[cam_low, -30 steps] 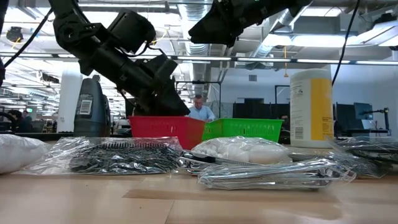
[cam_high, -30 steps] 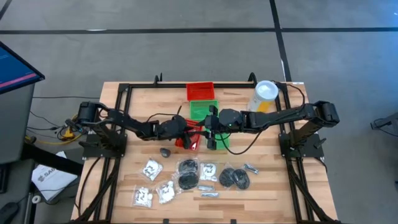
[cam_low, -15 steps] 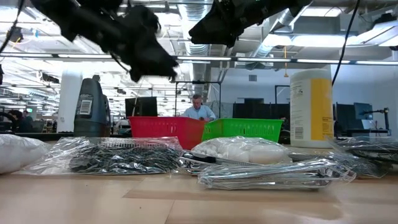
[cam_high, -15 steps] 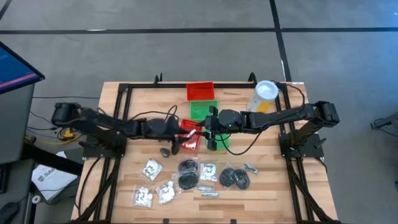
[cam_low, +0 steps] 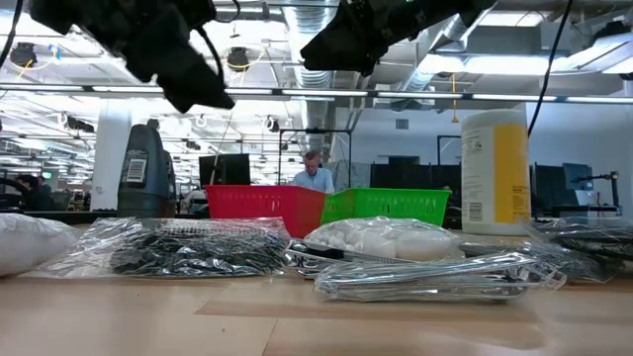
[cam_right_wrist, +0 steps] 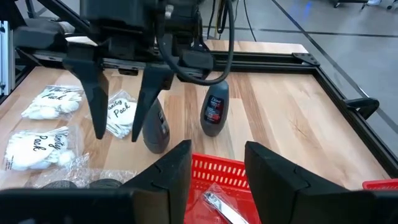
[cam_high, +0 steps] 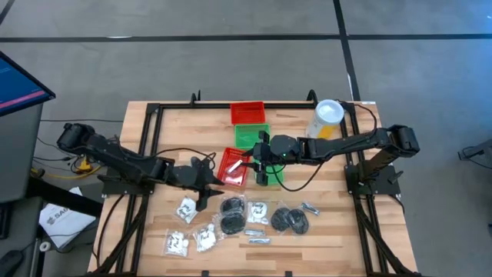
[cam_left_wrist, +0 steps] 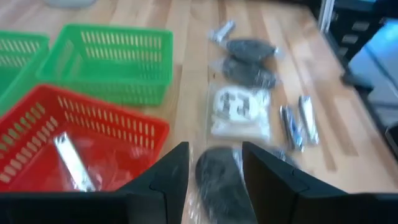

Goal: Pick & Place Travel size toiletries
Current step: Put the black deodorant into the bottom green bin

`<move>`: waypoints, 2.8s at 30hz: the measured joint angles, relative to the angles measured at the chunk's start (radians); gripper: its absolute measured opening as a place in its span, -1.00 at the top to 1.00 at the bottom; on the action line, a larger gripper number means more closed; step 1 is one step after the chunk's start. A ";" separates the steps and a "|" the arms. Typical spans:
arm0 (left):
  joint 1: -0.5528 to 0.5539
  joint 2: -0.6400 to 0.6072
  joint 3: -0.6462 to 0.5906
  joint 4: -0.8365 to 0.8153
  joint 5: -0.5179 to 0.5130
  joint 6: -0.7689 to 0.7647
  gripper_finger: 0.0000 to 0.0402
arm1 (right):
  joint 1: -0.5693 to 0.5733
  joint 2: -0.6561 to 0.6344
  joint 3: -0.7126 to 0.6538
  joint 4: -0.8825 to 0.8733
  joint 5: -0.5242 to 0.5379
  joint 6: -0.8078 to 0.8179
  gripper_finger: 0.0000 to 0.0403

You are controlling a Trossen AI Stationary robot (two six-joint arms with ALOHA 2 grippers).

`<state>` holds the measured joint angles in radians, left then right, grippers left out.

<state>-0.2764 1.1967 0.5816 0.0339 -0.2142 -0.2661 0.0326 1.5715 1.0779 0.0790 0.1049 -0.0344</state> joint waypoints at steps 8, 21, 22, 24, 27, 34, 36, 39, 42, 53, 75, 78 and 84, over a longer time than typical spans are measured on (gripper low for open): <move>0.001 0.001 -0.017 -0.077 -0.004 0.000 0.19 | 0.000 0.000 0.000 -0.014 0.000 -0.001 0.29; 0.003 0.001 -0.080 -0.088 -0.008 -0.004 0.06 | 0.000 0.000 0.000 -0.015 0.000 -0.002 0.32; 0.003 0.001 -0.089 -0.100 -0.008 -0.007 0.07 | 0.000 0.000 0.000 -0.016 0.000 -0.002 0.32; 0.003 0.001 -0.109 -0.118 -0.010 -0.025 0.07 | 0.000 0.000 0.000 -0.016 0.000 -0.002 0.32; 0.003 0.001 -0.136 -0.120 -0.012 -0.060 0.07 | 0.000 0.000 0.000 -0.016 0.000 -0.002 0.31; 0.003 0.000 -0.175 -0.102 -0.012 -0.115 0.07 | 0.000 0.000 0.000 -0.016 0.000 -0.002 0.30; 0.003 -0.001 -0.184 -0.093 -0.012 -0.127 0.07 | 0.000 0.000 0.000 -0.016 0.000 -0.002 0.32; 0.003 -0.001 -0.189 -0.089 -0.013 -0.134 0.07 | 0.000 0.000 0.000 -0.016 0.000 -0.002 0.33; 0.003 -0.001 -0.189 -0.091 -0.013 -0.134 0.08 | 0.000 0.000 0.000 -0.016 0.000 -0.002 0.33; 0.002 -0.001 -0.189 -0.090 -0.015 -0.139 0.25 | 0.000 0.000 0.000 -0.020 0.000 -0.002 0.33; 0.002 -0.123 -0.193 -0.097 -0.038 -0.094 0.28 | -0.002 0.000 0.000 -0.023 0.000 -0.003 0.34; 0.002 -0.141 -0.193 -0.089 -0.050 -0.074 0.28 | -0.001 0.000 0.000 -0.023 0.000 -0.003 0.35; 0.002 -0.145 -0.193 -0.067 -0.088 -0.072 0.28 | -0.001 0.000 0.000 -0.023 0.000 -0.003 0.33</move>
<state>-0.2745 1.0514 0.3885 -0.0328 -0.3023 -0.3378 0.0313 1.5715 1.0779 0.0563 0.1047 -0.0372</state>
